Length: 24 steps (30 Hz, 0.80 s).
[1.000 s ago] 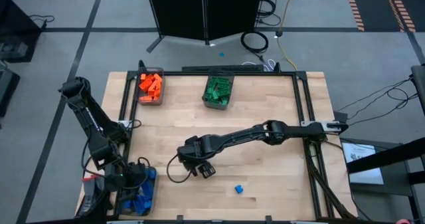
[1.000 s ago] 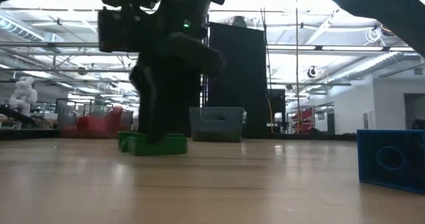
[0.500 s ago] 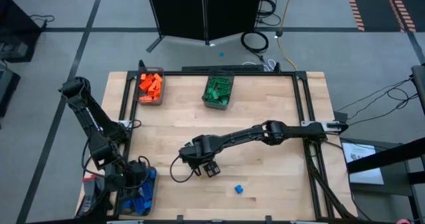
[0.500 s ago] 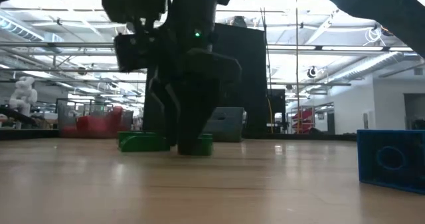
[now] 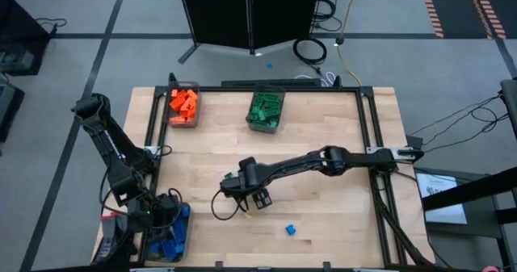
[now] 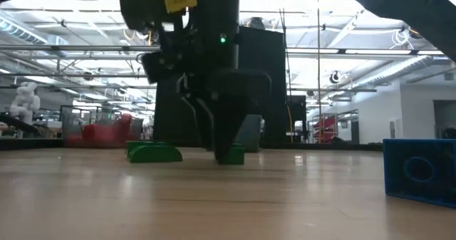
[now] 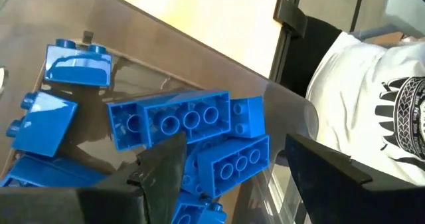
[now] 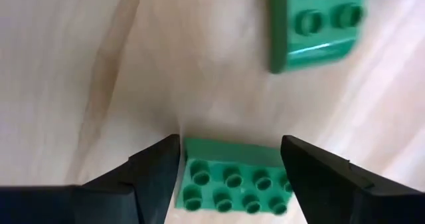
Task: Sort blocks
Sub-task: Put the green game piece into the top right black transparent bin
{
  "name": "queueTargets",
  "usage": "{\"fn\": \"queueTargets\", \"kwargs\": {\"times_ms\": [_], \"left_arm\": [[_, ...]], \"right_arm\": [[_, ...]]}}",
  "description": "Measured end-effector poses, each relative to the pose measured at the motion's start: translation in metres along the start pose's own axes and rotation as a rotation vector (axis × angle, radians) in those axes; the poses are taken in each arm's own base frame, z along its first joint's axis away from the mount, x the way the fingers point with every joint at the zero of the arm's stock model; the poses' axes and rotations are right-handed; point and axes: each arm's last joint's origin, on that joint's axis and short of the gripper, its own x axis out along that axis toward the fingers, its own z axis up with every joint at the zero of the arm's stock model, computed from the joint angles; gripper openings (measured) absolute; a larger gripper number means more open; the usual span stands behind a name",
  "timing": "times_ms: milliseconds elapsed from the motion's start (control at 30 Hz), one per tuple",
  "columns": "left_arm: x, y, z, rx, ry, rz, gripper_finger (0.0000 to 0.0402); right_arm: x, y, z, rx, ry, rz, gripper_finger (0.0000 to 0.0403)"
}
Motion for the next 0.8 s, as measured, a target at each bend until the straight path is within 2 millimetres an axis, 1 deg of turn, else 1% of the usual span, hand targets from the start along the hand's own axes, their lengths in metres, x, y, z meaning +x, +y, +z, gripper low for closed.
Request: {"fn": "queueTargets", "kwargs": {"times_ms": [167, 300, 400, 500, 633, 733, 800], "left_arm": [[0.000, 0.000, 0.000, 0.002, -0.012, 0.002, 0.0256], [0.000, 0.001, 0.000, 0.034, -0.012, 0.008, 0.0256], [0.000, 0.001, 0.001, 0.054, -0.021, 0.011, 0.0256], [0.000, 0.001, 0.001, 0.079, -0.046, 0.017, 0.0256], [0.000, 0.001, 0.002, 0.105, -0.083, 0.026, 0.0256], [0.000, 0.001, 0.003, 0.105, -0.092, 0.028, 0.0256], [0.000, 0.001, 0.003, 0.105, -0.092, 0.028, 0.0256]], "right_arm": [[-0.019, -0.003, -0.002, 0.015, -0.042, -0.014, 0.0258], [-0.029, -0.002, -0.011, -0.064, 0.009, -0.006, 0.0258], [-0.031, -0.001, -0.016, -0.149, 0.058, 0.000, 0.0258], [-0.031, 0.003, -0.013, -0.275, 0.039, -0.005, 0.0258], [-0.033, 0.009, -0.004, -0.446, -0.015, -0.105, 0.0258], [-0.034, 0.014, -0.004, -0.566, 0.015, -0.155, 0.0258], [-0.034, 0.015, -0.006, -0.635, 0.048, -0.141, 0.0258]]}}
